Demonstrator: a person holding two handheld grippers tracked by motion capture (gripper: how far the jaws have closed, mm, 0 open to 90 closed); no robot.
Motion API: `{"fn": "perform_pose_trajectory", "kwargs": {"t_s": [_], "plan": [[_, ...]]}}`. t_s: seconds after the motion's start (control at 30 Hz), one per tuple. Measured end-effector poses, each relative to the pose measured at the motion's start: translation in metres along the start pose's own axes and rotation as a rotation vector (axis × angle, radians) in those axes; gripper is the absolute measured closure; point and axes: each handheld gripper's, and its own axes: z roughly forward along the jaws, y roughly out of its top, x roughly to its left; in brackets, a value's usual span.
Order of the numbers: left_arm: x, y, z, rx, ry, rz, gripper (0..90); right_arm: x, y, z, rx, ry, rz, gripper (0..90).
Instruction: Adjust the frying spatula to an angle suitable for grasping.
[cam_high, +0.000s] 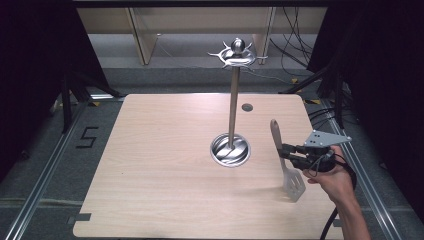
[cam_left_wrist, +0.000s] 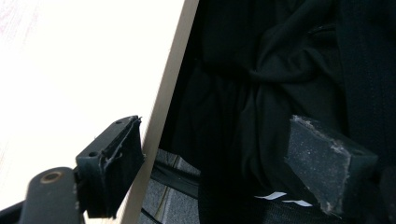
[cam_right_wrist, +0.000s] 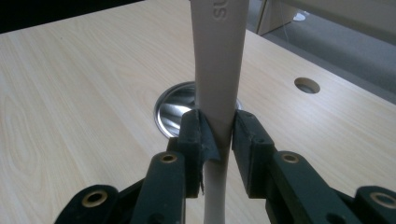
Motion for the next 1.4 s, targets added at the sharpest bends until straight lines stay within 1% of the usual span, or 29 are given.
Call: {"fn": "perform_pose_trajectory", "kwargs": {"t_s": [0.03, 0.07, 0.1, 0.13, 0.17, 0.2, 0.27, 0.33, 0.37, 0.43, 0.47, 0.53, 0.57, 0.63, 0.67, 0.7, 0.73, 0.8, 0.83, 0.87, 1.1, 1.13, 1.17, 1.2, 1.23, 1.27, 1.3, 1.37, 1.4], "plan": [[-0.001, 0.000, 0.000, -0.008, 0.020, -0.007, 17.8, 0.000, 0.000, 0.000, -0.006, 0.001, 0.005, 74.3], [0.000, 0.000, 0.000, -0.006, 0.000, -0.005, 17.8, 0.000, 0.001, 0.000, -0.022, 0.001, -0.004, 74.4], [0.000, 0.000, 0.000, -0.005, -0.002, -0.004, 17.8, 0.000, 0.002, -0.001, -0.026, 0.005, 0.000, 74.3], [0.000, 0.000, 0.001, -0.008, 0.008, -0.003, 17.8, -0.002, 0.003, -0.001, -0.035, 0.006, -0.016, 74.3], [0.000, 0.000, 0.000, 0.002, -0.001, 0.002, 17.8, -0.002, 0.003, -0.002, -0.047, -0.002, -0.012, 74.3], [0.001, -0.001, 0.001, -0.019, -0.015, -0.005, 17.9, 0.000, 0.004, -0.002, -0.058, 0.003, 0.012, 74.3], [0.001, 0.000, 0.000, -0.009, -0.009, -0.005, 17.8, 0.000, 0.006, -0.005, -0.067, 0.013, 0.009, 74.4], [0.000, -0.001, 0.000, -0.007, -0.004, -0.001, 17.8, -0.001, 0.008, -0.005, -0.099, 0.007, -0.014, 74.4], [0.000, 0.000, 0.000, 0.001, -0.010, 0.005, 17.8, 0.001, 0.008, -0.004, -0.118, 0.005, 0.008, 74.4], [0.000, 0.000, -0.001, 0.005, -0.015, 0.009, 17.8, 0.003, 0.009, -0.004, -0.133, 0.011, 0.004, 74.4], [-0.001, 0.000, 0.001, -0.013, -0.003, -0.002, 17.8, 0.001, 0.011, -0.004, -0.146, 0.020, -0.012, 74.4], [0.000, 0.000, 0.000, 0.000, -0.007, 0.003, 17.8, 0.002, 0.013, -0.002, -0.161, 0.023, 0.000, 74.5], [-0.001, 0.000, 0.001, -0.008, -0.004, 0.003, 17.8, 0.001, 0.014, -0.003, -0.152, 0.031, -0.014, 74.5], [0.000, 0.000, 0.001, -0.009, -0.004, 0.003, 17.8, 0.003, 0.016, -0.001, -0.175, 0.046, 0.000, 74.5], [0.000, -0.001, 0.001, -0.006, -0.005, 0.004, 17.8, 0.002, 0.017, -0.001, -0.179, 0.036, -0.009, 74.5], [0.000, 0.000, 0.000, 0.001, -0.008, 0.004, 17.8, 0.004, 0.019, 0.000, -0.201, 0.032, 0.006, 74.5], [0.000, 0.000, 0.000, 0.000, -0.008, 0.005, 17.8, 0.002, 0.020, -0.001, -0.194, 0.035, -0.013, 74.5], [0.000, 0.000, 0.001, -0.008, -0.005, 0.002, 17.8, 0.003, 0.022, 0.000, -0.213, 0.035, -0.008, 74.5], [0.000, -0.001, 0.001, -0.010, -0.007, 0.001, 17.8, 0.004, 0.024, 0.000, -0.206, 0.042, -0.009, 74.5], [0.000, 0.000, 0.000, 0.000, -0.009, 0.003, 17.8, 0.005, 0.026, 0.001, -0.215, 0.041, -0.001, 74.5], [0.000, -0.001, 0.000, 0.006, -0.013, 0.001, 17.8, 0.005, 0.037, 0.005, -0.203, 0.054, -0.027, 74.5], [0.000, -0.001, 0.001, -0.006, -0.003, -0.002, 17.8, 0.007, 0.038, 0.007, -0.213, 0.047, -0.015, 74.5], [0.000, -0.001, 0.000, -0.001, 0.002, -0.011, 17.8, 0.007, 0.040, 0.007, -0.202, 0.058, -0.028, 74.5], [0.000, -0.001, 0.000, -0.002, 0.011, -0.012, 17.7, 0.008, 0.042, 0.008, -0.197, 0.059, -0.018, 74.5], [-0.001, -0.001, 0.000, -0.003, 0.014, -0.011, 17.8, 0.007, 0.043, 0.008, -0.197, 0.057, -0.029, 74.5], [-0.001, -0.001, 0.001, -0.001, 0.009, -0.013, 17.8, 0.008, 0.045, 0.010, -0.217, 0.044, -0.022, 74.5], [-0.001, -0.001, 0.001, -0.006, 0.016, -0.013, 17.8, 0.007, 0.047, 0.009, -0.204, 0.052, -0.035, 74.5], [0.000, -0.001, 0.000, -0.001, 0.012, -0.006, 17.7, 0.009, 0.051, 0.009, -0.203, 0.058, -0.029, 74.5], [-0.001, -0.001, 0.001, -0.009, 0.016, -0.010, 17.8, 0.009, 0.054, 0.010, -0.210, 0.060, -0.038, 74.5]]}}
